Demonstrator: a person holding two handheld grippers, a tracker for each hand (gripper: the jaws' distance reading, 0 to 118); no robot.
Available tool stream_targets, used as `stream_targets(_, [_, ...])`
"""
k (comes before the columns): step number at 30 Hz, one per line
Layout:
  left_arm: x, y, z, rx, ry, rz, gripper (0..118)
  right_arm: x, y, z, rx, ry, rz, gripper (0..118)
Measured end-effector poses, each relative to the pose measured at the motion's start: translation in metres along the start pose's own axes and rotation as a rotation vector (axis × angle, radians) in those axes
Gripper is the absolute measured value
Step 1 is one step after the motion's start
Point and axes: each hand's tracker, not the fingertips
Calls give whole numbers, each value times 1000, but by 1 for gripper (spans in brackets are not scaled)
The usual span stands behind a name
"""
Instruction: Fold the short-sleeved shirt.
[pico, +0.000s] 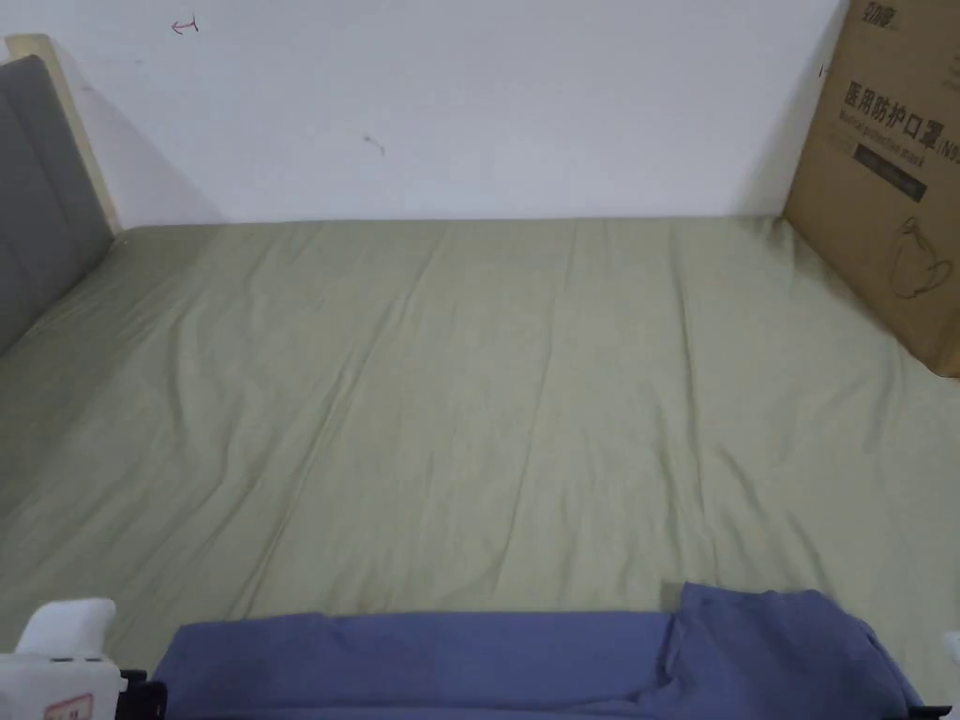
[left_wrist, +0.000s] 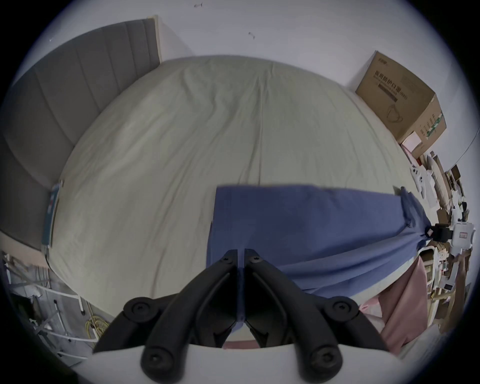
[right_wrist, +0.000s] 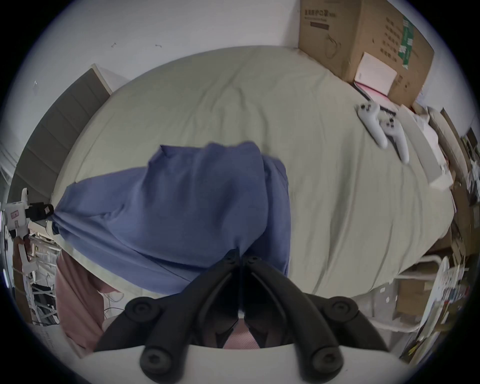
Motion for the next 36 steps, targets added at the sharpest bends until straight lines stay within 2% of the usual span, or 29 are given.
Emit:
stream_targets(1, [0, -8, -2, -3, 4, 2, 5, -1, -7, -2, 8, 0, -9, 1])
stream_targets(2, [0, -13, -2, -11, 6, 3, 15, 0, -10, -3, 17, 3, -21, 6])
stream_targets(3, [-1, -17, -1, -10, 13, 19, 34, 0, -11, -4, 27, 0, -42, 19])
stream_targets(4, [-2, -19, 1, -7, 20, 26, 60, 0, -11, -3, 38, 2, -65, 36])
stream_targets(5, [-7, -18, -1, -7, 40, 26, 93, 0, -10, -2, 36, -4, -72, 61])
stream_targets(6, [-9, -16, 1, -10, 86, 30, 107, -3, -7, 1, 34, -21, -71, 73])
stream_targets(8, [-15, -13, 12, 38, 82, 61, 110, -10, -2, 11, 69, -81, -40, 76])
stream_targets(9, [-18, -11, 19, 71, 46, 86, 110, -15, 0, 17, 102, -95, -16, 76])
stream_targets(11, [-24, -6, 29, 87, -15, 143, 109, -24, 5, 30, 178, -105, -18, 76])
stream_targets(13, [-23, -4, 40, 114, -67, 192, 107, -34, 9, 41, 242, -26, -40, 76])
stream_targets(14, [-23, -5, 44, 133, -85, 210, 95, -40, 11, 44, 265, -4, -51, 69])
stream_targets(15, [-24, -5, 46, 151, -102, 225, 69, -47, 14, 47, 292, 8, -45, 57])
stream_targets(16, [-23, -6, 45, 146, -118, 226, 31, -58, 16, 47, 323, 0, -28, 34])
stream_targets(17, [-22, -7, 43, 136, -134, 243, 0, -68, 18, 44, 337, -28, -12, 2])
stream_targets(19, [-19, -10, 41, 100, -185, 242, 0, -86, 23, 31, 326, -35, 2, 1])
stream_targets(20, [-17, -11, 40, 106, -174, 240, 0, -94, 25, 25, 297, -3, 42, 1])
stream_targets(23, [-14, -15, 39, 103, -138, 235, 0, -122, 26, 4, 280, 19, 83, 1])
stream_targets(28, [-36, -17, 34, 123, -148, 316, 2, -160, 32, -15, 257, 102, 88, 1])
stream_targets(29, [-42, -20, 33, 120, -155, 332, 20, -166, 34, -17, 256, 108, 98, 1])
stream_targets(30, [-47, -22, 31, 116, -168, 356, 45, -172, 36, -20, 249, 115, 110, 1])
stream_targets(32, [-56, -27, 22, 84, -206, 416, 108, -182, 38, -23, 238, 138, 130, 1])
stream_targets(33, [-61, -33, 14, 63, -231, 446, 116, -185, 39, -25, 232, 152, 140, 1])
stream_targets(36, [-72, -47, -6, 50, -347, 598, 115, -193, 39, -30, 214, 179, 160, 1])
